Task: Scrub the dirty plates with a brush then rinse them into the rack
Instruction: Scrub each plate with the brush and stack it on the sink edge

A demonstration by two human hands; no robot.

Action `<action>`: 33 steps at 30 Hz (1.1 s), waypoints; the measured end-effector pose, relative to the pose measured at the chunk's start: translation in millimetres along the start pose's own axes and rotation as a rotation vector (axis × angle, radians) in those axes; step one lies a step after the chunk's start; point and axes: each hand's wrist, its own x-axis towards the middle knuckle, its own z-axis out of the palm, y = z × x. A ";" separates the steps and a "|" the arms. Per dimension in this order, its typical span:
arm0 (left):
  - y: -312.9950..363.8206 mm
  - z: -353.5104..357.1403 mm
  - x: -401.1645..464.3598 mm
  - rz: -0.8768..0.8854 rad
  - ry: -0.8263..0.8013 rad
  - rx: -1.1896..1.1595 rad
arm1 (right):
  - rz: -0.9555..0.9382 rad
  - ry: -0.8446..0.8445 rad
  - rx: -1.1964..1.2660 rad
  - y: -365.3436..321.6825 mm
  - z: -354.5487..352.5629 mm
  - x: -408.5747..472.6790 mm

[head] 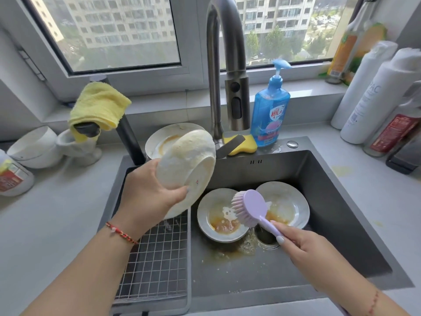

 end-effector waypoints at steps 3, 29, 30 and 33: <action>-2.0 -5.4 8.5 0.129 0.012 0.173 | 0.009 0.019 0.028 -1.6 -0.7 -1.7; -69.0 54.7 104.4 0.410 -0.064 0.548 | 0.032 0.090 0.040 -11.7 5.7 18.3; -70.4 55.9 105.0 0.408 -0.076 0.560 | 0.030 0.091 0.047 -12.1 5.7 18.3; -77.1 62.8 106.1 0.411 -0.114 0.594 | 0.032 0.103 0.035 -8.4 5.6 20.2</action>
